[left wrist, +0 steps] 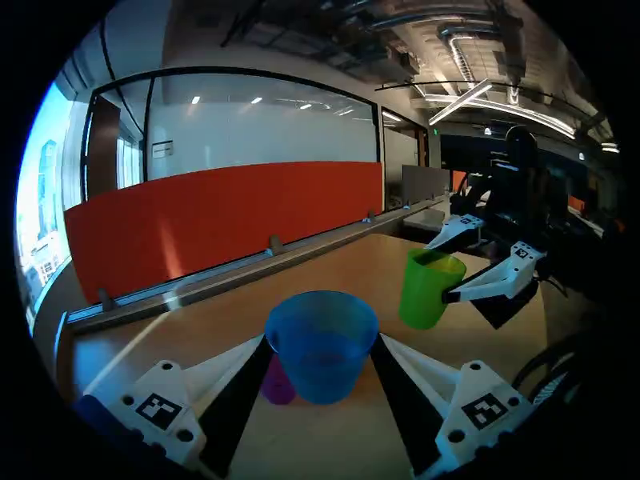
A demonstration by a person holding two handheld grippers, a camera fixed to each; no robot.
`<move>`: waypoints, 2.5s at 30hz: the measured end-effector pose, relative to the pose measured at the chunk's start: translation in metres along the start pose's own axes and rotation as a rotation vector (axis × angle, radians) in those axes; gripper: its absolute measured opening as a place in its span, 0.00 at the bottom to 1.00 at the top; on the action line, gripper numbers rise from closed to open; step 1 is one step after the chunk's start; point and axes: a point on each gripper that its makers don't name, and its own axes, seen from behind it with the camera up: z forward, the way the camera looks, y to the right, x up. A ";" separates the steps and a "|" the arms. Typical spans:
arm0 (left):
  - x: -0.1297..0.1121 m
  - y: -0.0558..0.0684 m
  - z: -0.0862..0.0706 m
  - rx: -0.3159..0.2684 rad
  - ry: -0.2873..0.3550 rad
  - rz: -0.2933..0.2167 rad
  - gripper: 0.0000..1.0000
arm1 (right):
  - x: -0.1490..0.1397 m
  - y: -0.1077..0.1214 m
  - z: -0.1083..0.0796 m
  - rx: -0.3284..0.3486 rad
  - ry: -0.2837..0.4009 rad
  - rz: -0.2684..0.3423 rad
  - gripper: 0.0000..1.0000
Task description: Pour water
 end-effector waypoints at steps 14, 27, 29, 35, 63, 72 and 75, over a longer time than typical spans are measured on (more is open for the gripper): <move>0.013 0.002 -0.002 -0.003 0.035 -0.015 0.85 | 0.019 -0.003 0.001 -0.015 0.082 0.008 0.92; 0.022 0.004 -0.003 -0.007 0.055 -0.021 0.85 | 0.032 -0.006 -0.001 -0.020 0.134 -0.008 0.92; 0.022 0.004 -0.003 -0.007 0.056 -0.019 0.85 | 0.032 -0.006 -0.001 -0.017 0.134 -0.011 0.92; 0.026 0.003 -0.004 -0.002 0.058 -0.002 0.85 | 0.031 -0.010 0.000 -0.003 0.133 -0.019 0.92; 0.080 0.008 -0.005 0.063 0.132 0.297 0.85 | 0.021 -0.027 0.016 0.098 0.102 -0.014 0.91; 0.098 0.012 -0.004 0.086 0.148 0.418 0.85 | 0.021 -0.034 0.021 0.132 0.089 -0.015 0.91; 0.100 0.014 -0.004 0.089 0.148 0.448 0.85 | 0.021 -0.037 0.023 0.141 0.087 -0.016 0.91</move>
